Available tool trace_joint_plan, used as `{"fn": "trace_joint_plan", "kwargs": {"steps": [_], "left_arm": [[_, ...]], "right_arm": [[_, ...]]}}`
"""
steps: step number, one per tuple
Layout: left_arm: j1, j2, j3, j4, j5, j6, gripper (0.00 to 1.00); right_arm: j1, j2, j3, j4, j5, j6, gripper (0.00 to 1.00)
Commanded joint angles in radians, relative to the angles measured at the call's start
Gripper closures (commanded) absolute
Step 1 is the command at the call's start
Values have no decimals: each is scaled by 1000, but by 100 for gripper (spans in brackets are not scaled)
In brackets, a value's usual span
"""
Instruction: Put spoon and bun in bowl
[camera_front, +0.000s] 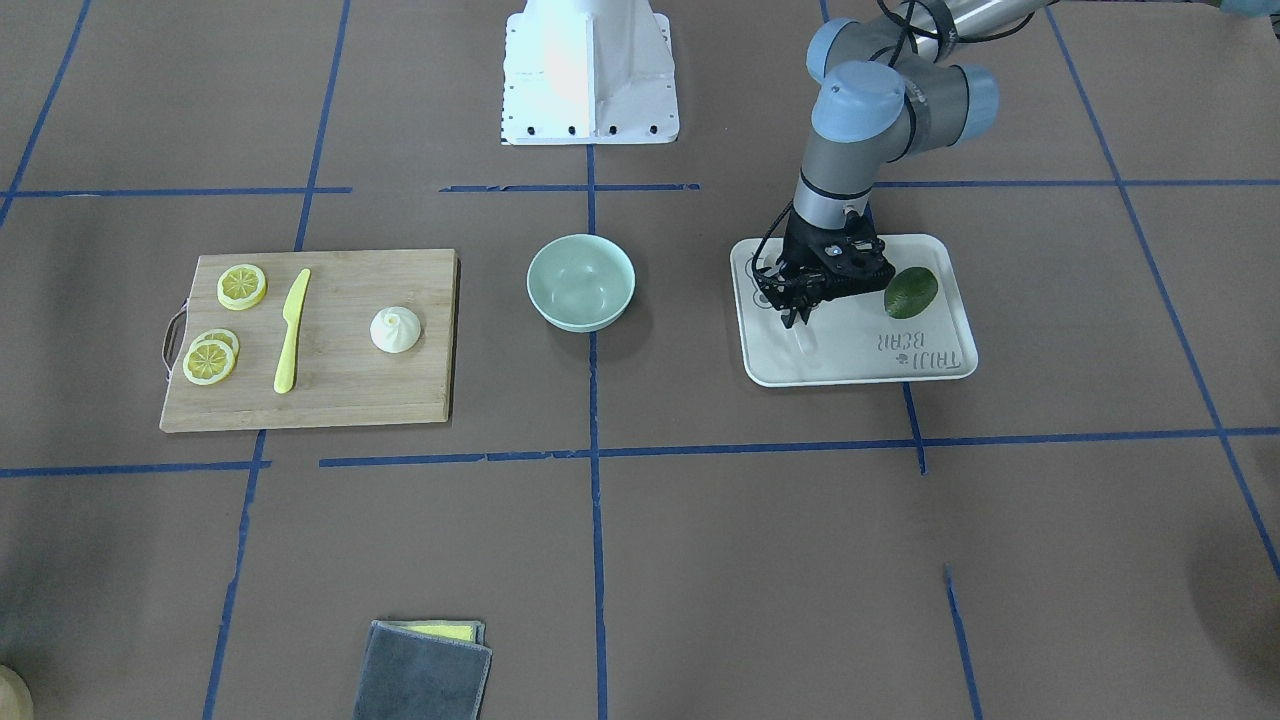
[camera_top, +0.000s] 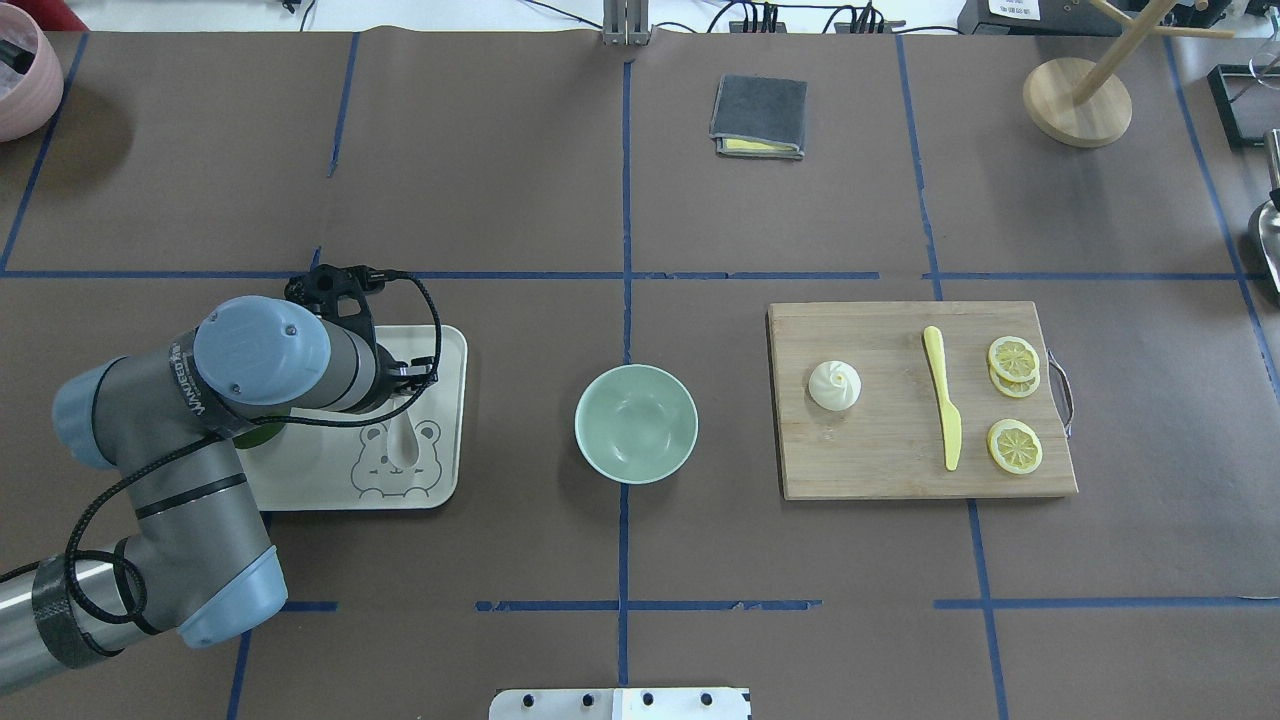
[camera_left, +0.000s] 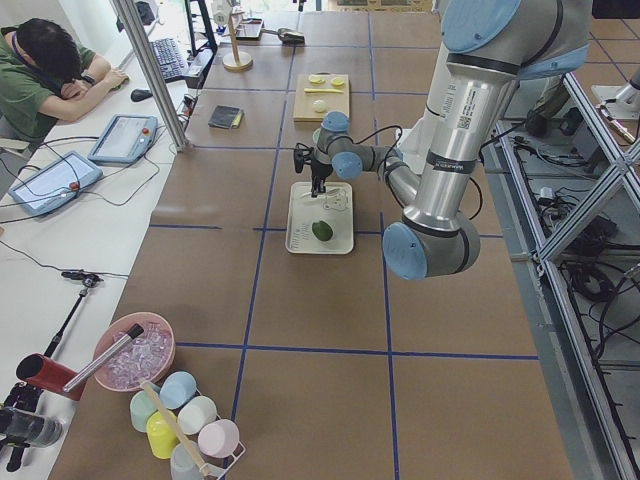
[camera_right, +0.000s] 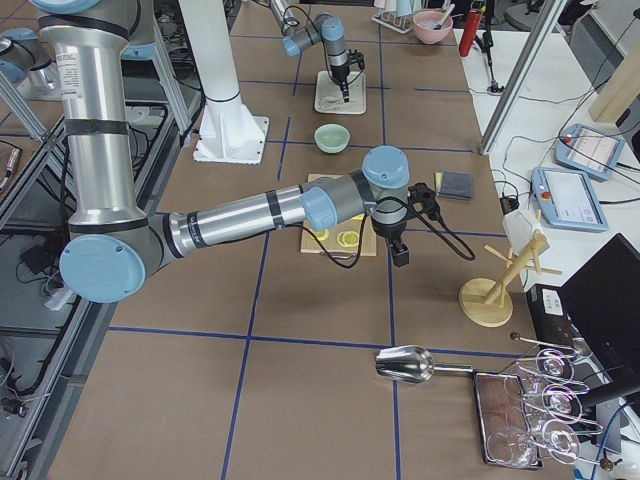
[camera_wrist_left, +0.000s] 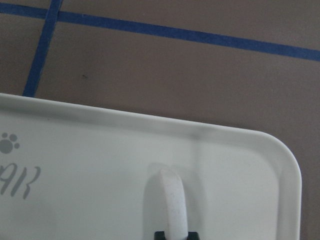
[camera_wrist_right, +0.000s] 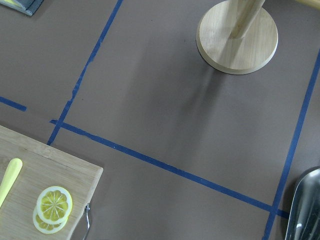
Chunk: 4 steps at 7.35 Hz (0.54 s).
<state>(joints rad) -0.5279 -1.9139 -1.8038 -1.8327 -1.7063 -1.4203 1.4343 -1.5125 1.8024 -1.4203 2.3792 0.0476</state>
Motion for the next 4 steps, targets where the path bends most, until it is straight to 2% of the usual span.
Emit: {"fn": "trace_joint_plan", "kwargs": {"steps": [1,2,4], "left_arm": [[-1,-66,-25,9,2,-153,100],[5,-129,-3,15,49,-274,100],[26,-286,65,125,105,-409,100]], "right_arm": [[0,0,0,0,0,0,0],[0,-2,0,0,0,2,0],[0,-2,0,0,2,3,0]]}}
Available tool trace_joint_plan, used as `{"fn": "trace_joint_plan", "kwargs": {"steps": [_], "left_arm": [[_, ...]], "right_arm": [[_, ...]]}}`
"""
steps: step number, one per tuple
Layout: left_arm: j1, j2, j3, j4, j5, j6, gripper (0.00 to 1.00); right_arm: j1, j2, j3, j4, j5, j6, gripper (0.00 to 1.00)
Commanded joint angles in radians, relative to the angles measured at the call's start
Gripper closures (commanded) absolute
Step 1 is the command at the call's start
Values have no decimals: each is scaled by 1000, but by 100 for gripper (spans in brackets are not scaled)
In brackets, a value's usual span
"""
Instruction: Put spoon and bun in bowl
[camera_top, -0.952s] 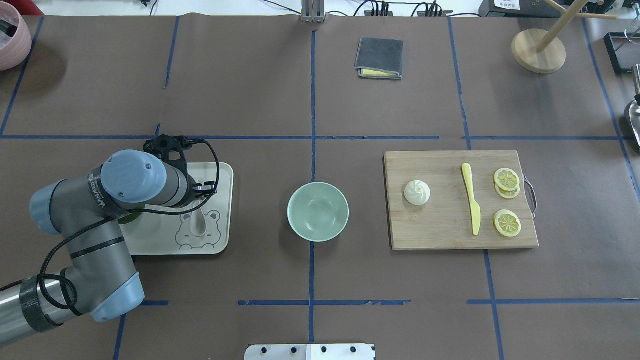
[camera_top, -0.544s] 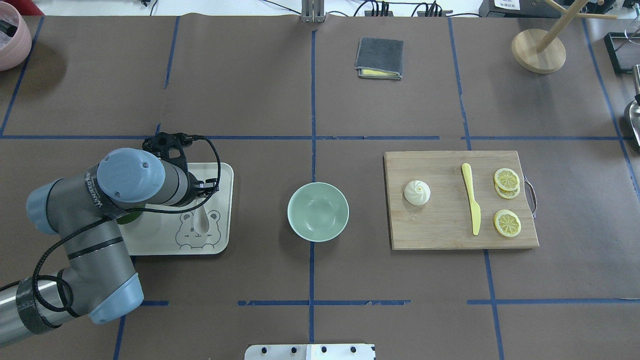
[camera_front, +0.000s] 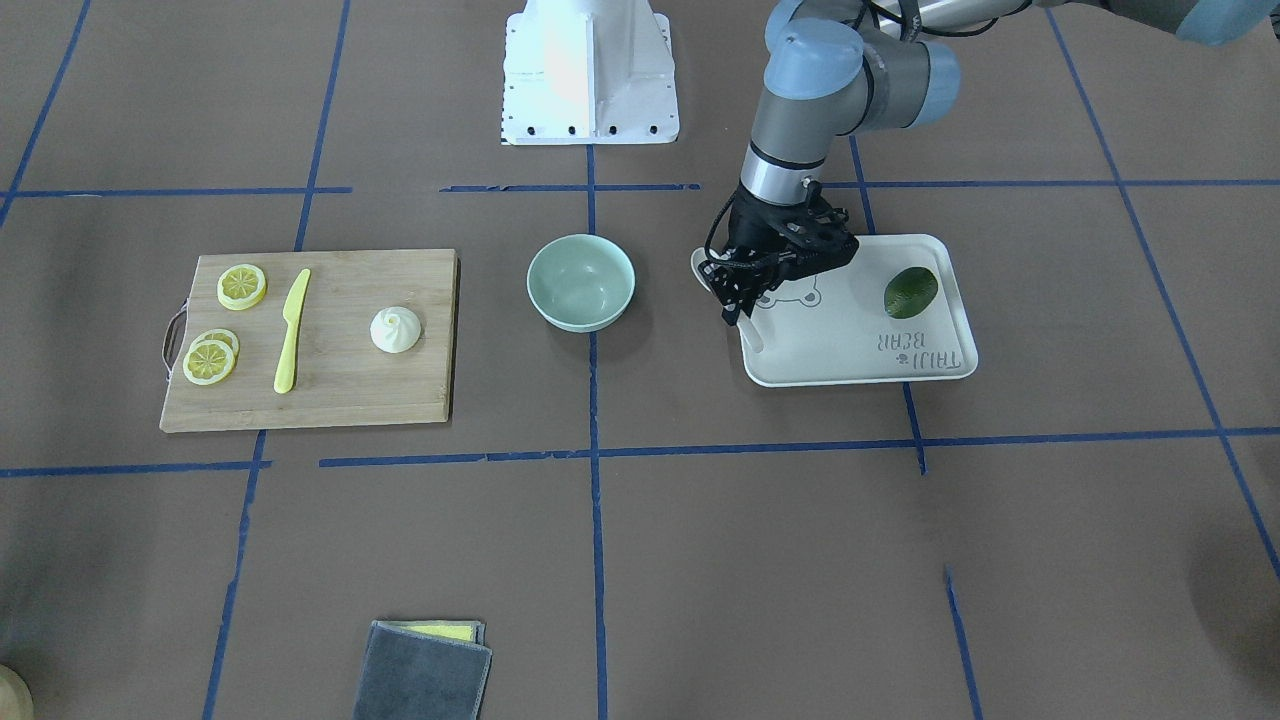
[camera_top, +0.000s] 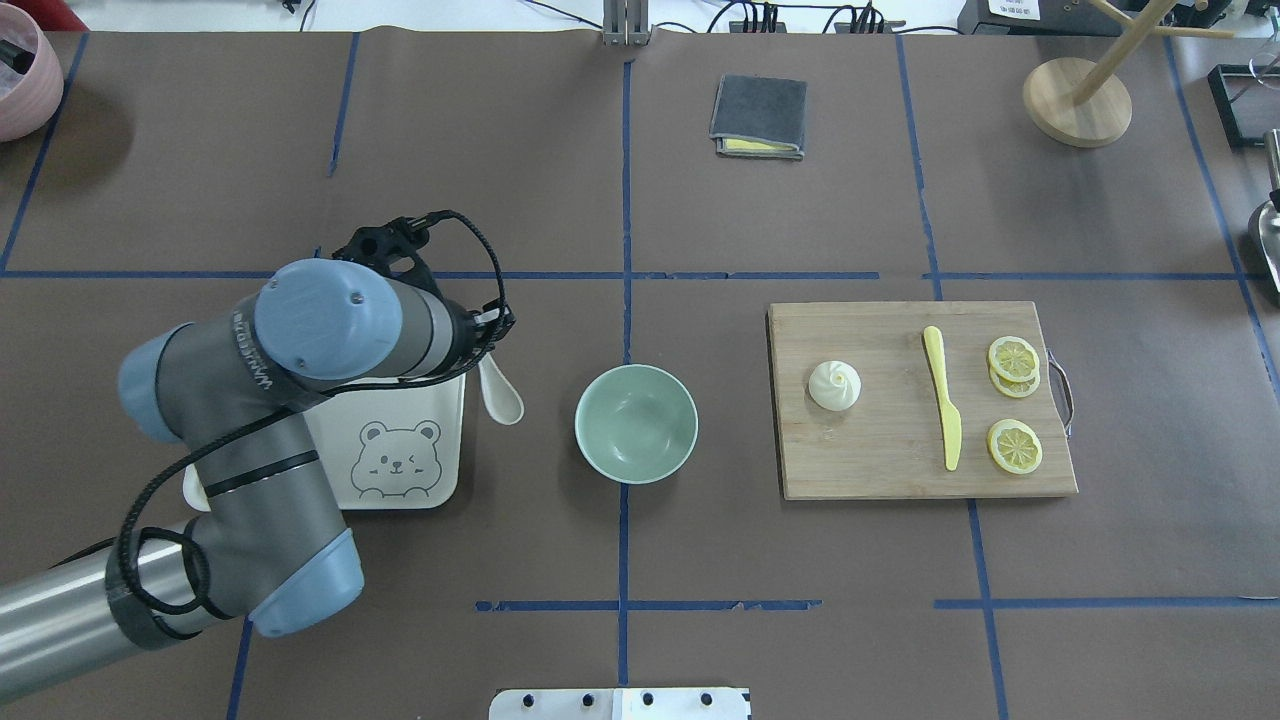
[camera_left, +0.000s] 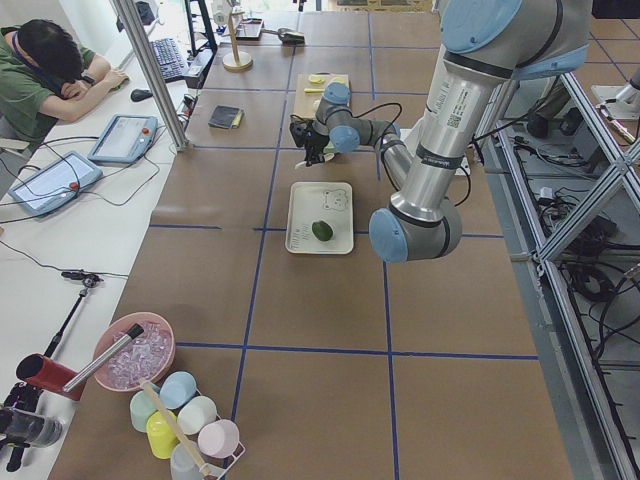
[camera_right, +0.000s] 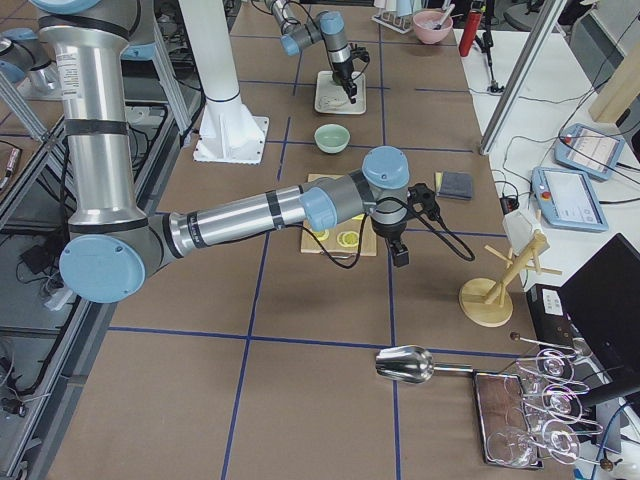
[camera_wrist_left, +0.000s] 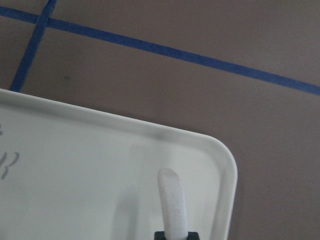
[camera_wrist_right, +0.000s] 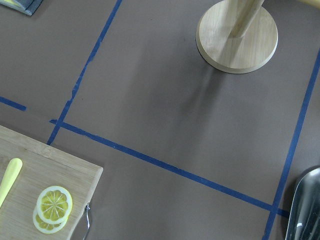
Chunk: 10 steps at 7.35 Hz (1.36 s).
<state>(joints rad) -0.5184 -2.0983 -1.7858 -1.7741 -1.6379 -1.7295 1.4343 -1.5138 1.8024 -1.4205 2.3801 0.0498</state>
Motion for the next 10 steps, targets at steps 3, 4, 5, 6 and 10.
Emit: {"fn": "trace_joint_plan", "kwargs": {"steps": [3,4,5,6,10], "left_arm": [[89,-230,163,87,90,-165,100],[115,-232,163,84,113,-165,100],[124,-229,161,84,115,-156,96],[124,-227,160,82,118,-142,43],[118,-110,-12,88,110,199,0]], "right_arm": [[0,0,0,0,1,1,0],[0,0,0,0,1,1,0],[0,0,-2,0,-1,1,0],[0,0,-2,0,1,1,0],[-14,9,20,26,1,-1,0]]}}
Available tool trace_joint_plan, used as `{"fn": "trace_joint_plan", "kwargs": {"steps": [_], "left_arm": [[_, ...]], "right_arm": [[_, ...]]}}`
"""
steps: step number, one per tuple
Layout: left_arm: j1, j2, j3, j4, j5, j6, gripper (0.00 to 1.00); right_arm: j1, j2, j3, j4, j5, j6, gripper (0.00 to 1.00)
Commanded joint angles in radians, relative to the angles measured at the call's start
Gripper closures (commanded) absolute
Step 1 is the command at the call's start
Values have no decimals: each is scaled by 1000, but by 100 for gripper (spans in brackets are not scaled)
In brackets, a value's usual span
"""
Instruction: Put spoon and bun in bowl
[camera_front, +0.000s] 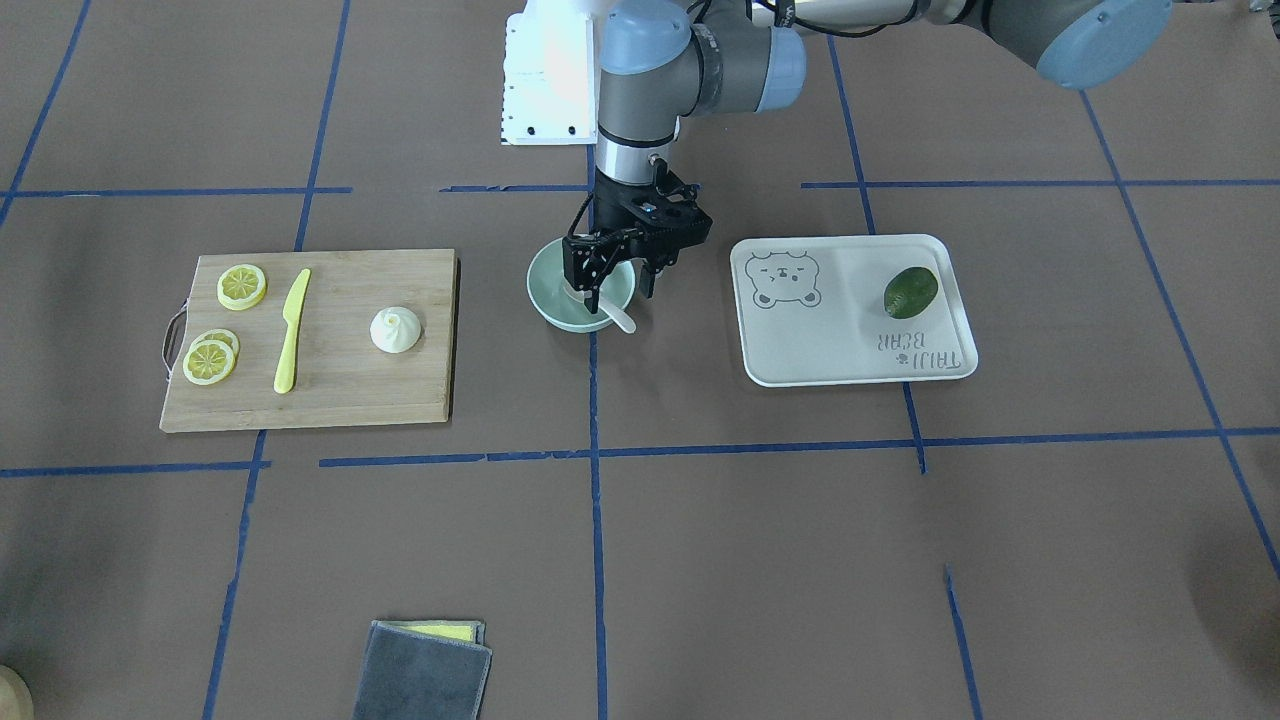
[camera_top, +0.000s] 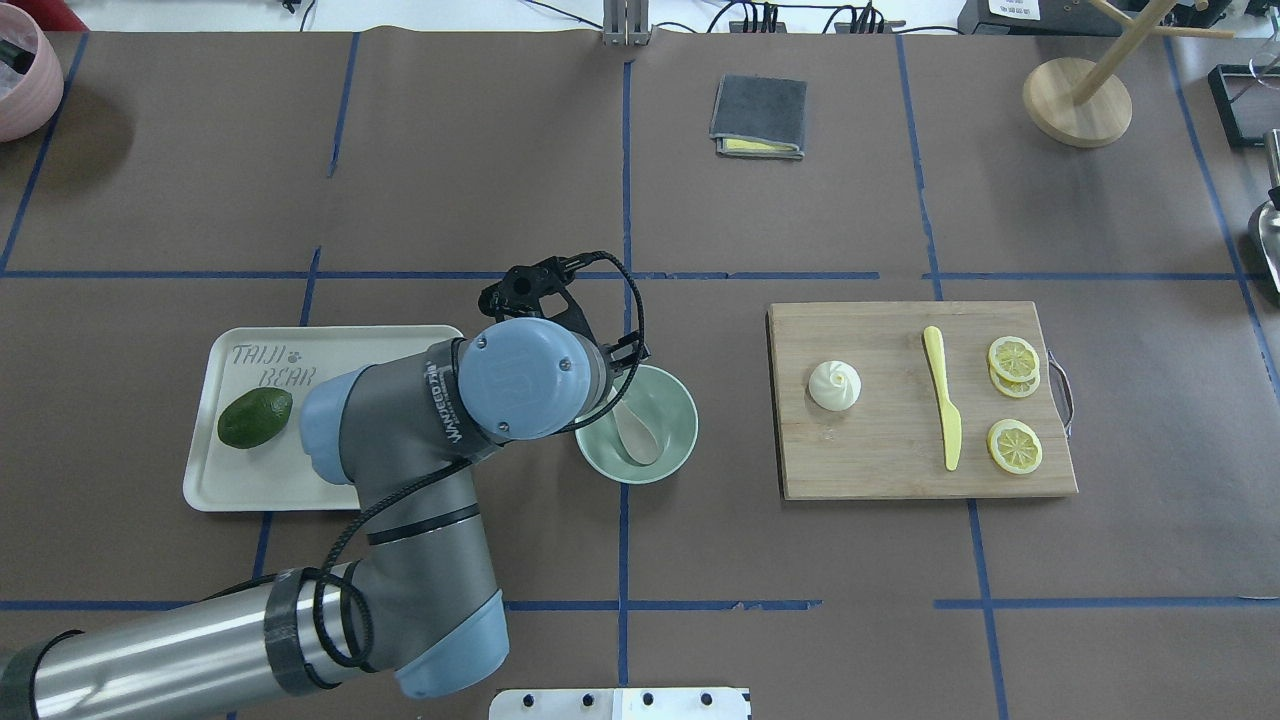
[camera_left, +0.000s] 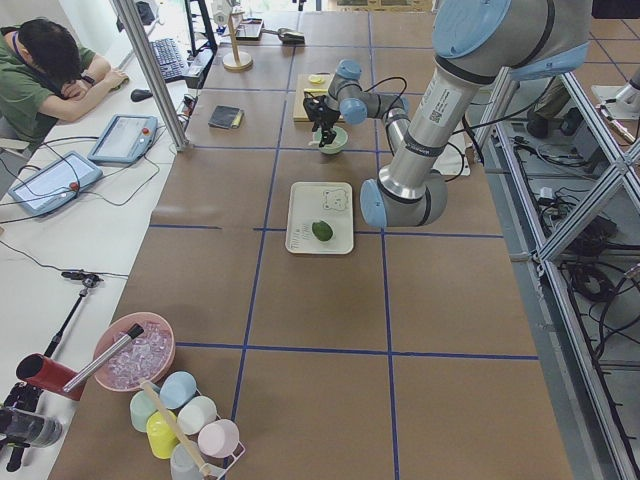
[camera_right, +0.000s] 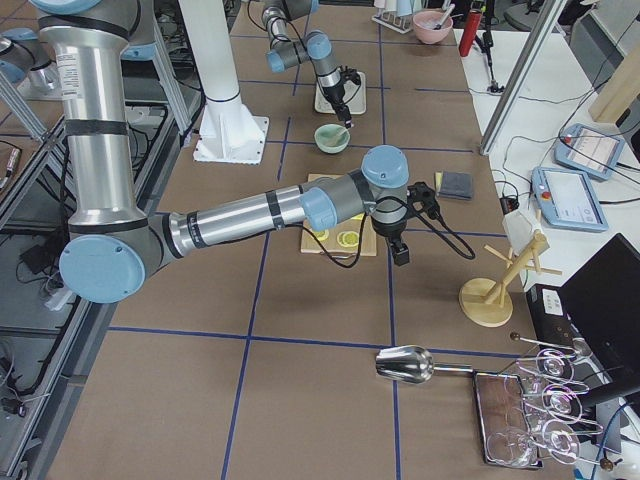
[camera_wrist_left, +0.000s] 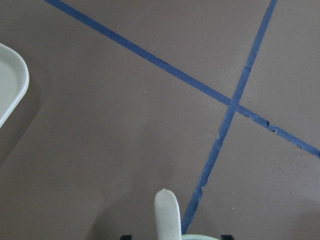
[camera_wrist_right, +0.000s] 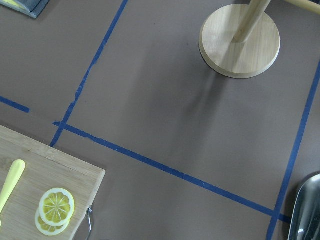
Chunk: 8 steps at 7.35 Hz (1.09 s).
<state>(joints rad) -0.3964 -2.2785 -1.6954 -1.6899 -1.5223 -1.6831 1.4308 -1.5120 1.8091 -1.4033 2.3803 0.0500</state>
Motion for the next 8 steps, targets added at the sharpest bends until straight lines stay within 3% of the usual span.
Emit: {"fn": "trace_joint_plan", "kwargs": {"steps": [1,2,4,5,6,7,8], "left_arm": [[-21,146,-194,4,-12,313,0],[-107,184,-231,10,-34,506,0],[-387,319,-234,7,-310,1009,0],[-527,399,-225,4,-419,1260,0],[-718,453,-192,9,-599,1410,0],[-843,531,-153,9,-668,1545,0],[-957,609,-127,10,-668,1711,0]], "right_arm": [[-73,12,54,9,-1,1,0],[-87,22,61,9,-1,2,0],[-130,68,75,6,-4,84,0],[-195,126,75,6,-15,214,0],[-272,201,75,1,-56,361,0],[-358,260,81,-3,-125,504,0],[-442,312,82,-11,-183,604,0]]}}
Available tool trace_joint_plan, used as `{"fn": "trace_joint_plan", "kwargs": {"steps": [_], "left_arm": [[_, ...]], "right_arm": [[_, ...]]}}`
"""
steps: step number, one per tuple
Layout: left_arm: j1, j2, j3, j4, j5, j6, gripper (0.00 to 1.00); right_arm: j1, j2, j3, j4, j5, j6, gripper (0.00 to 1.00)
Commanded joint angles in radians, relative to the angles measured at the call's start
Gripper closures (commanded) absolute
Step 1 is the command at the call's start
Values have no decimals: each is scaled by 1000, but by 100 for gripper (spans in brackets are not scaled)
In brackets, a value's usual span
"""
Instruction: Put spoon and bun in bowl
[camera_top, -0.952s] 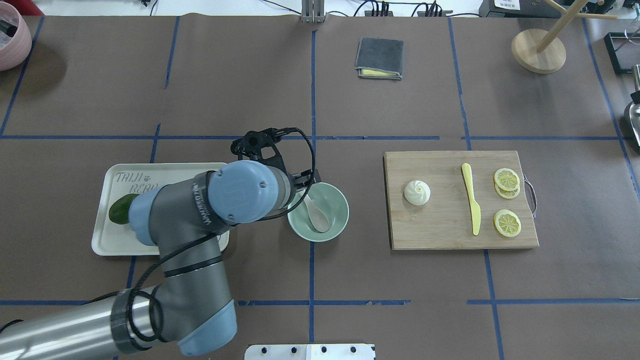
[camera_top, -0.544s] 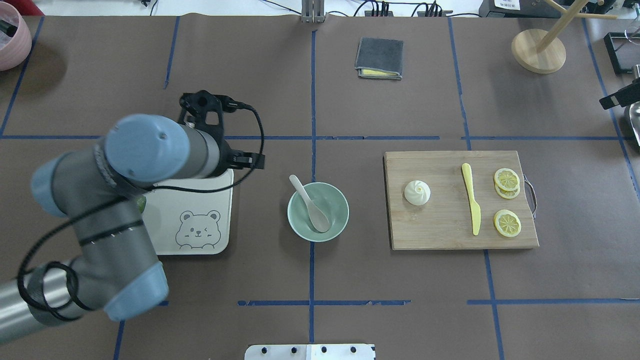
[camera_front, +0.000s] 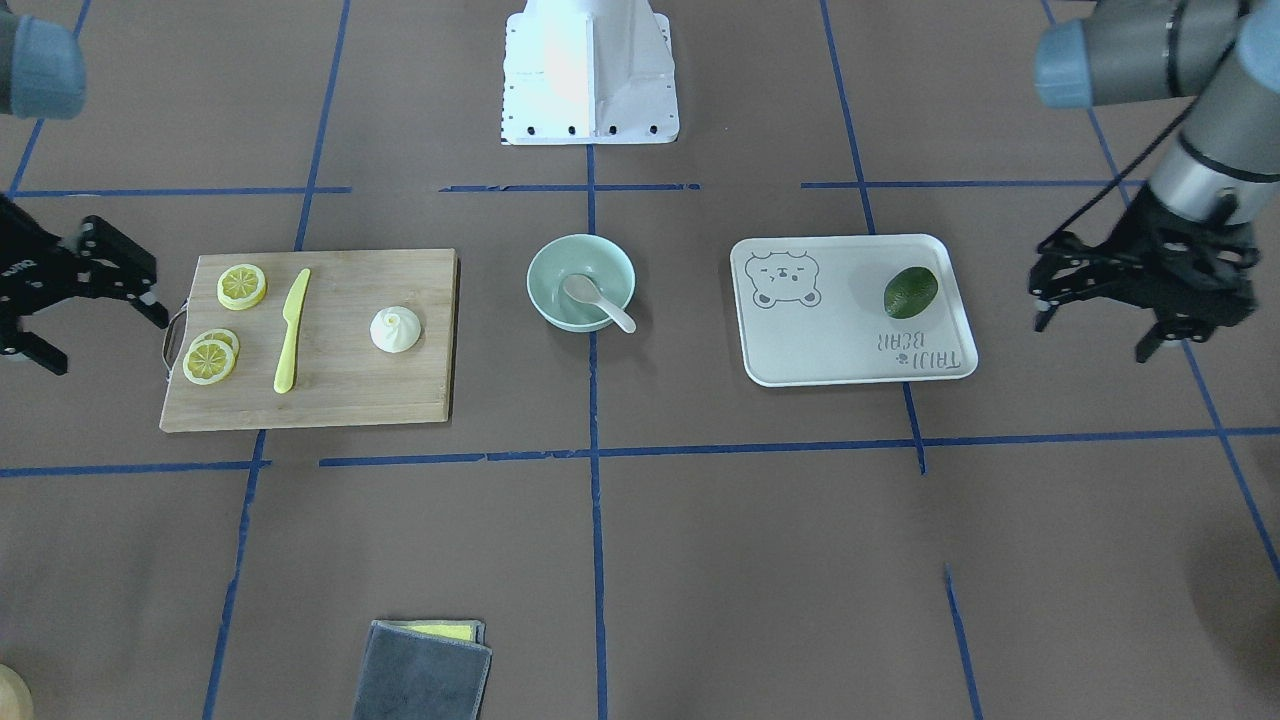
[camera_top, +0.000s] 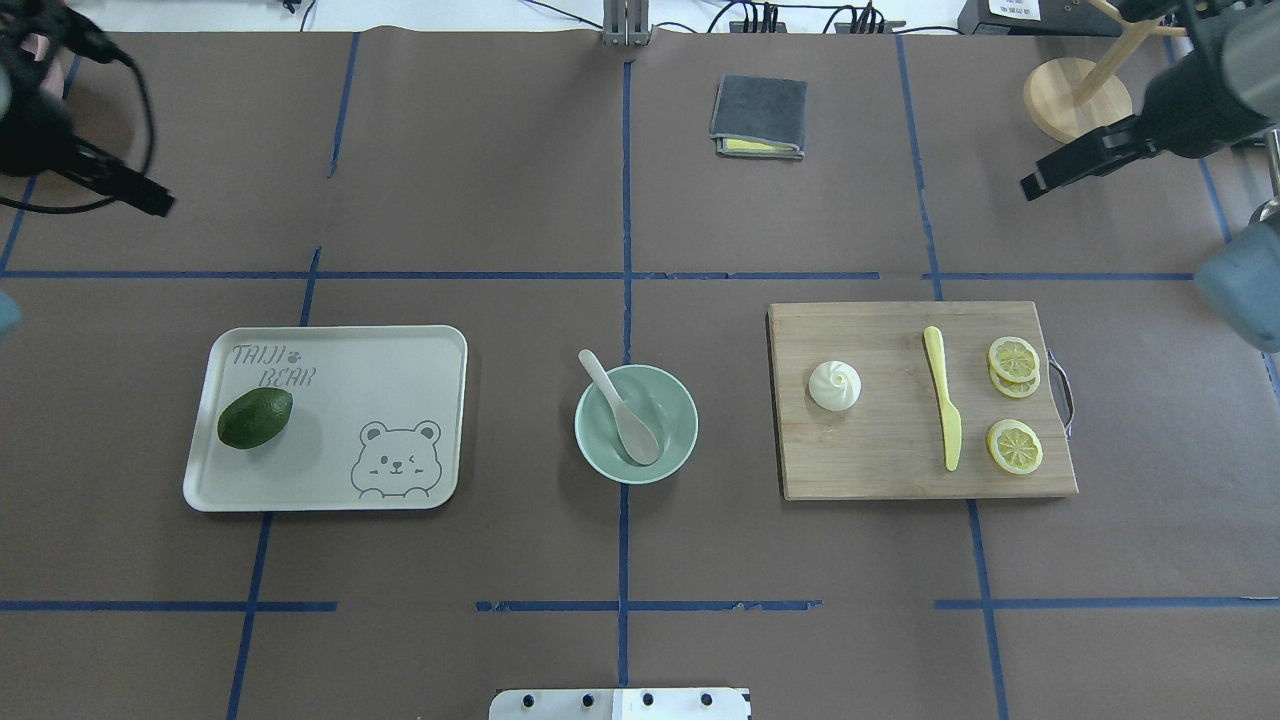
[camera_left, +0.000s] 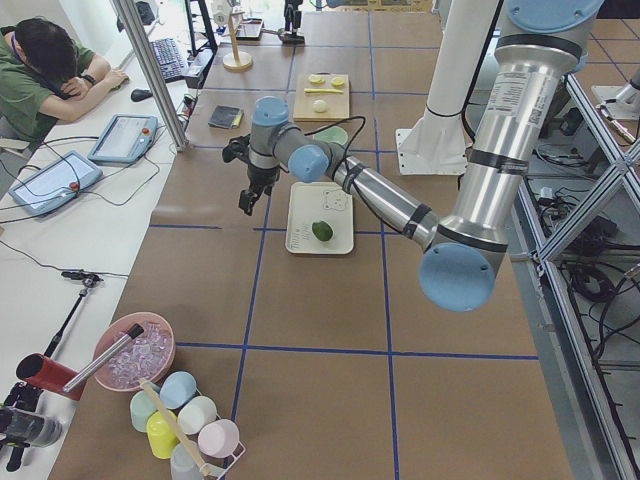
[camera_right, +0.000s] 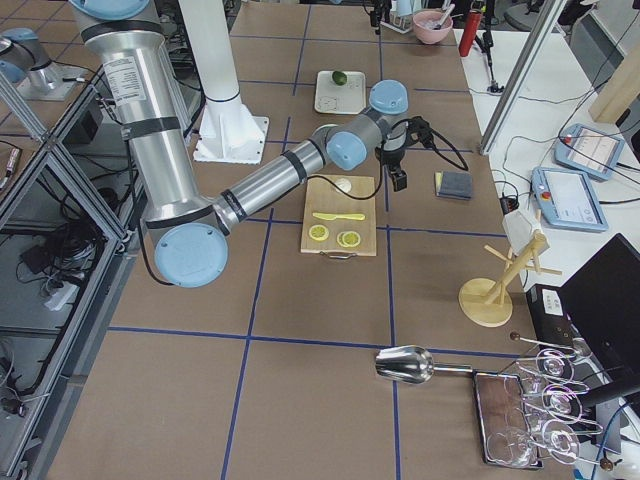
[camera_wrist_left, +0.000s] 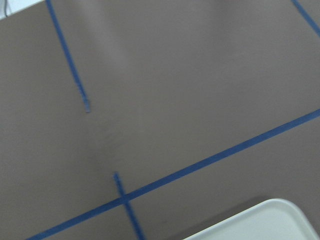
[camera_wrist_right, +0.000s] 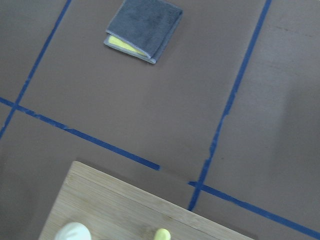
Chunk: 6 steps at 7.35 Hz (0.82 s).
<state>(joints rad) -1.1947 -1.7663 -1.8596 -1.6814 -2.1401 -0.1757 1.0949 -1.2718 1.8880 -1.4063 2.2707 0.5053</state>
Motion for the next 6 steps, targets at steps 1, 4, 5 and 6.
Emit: {"fn": "trace_joint_plan", "kwargs": {"steps": [1,4,5,6], "left_arm": [[-260,152,83,32,-55,304,0],[-399,264,148,106,-215,384,0],[-398,265,163,104,-265,383,0],[-398,263,162,101,-268,383,0]], "right_arm": [[-163,127,10,-64,-104,227,0],[-396,148,71,-155,-329,347,0],[-477,128,62,-151,-432,369,2],[-521,83,60,-126,-501,409,28]]}}
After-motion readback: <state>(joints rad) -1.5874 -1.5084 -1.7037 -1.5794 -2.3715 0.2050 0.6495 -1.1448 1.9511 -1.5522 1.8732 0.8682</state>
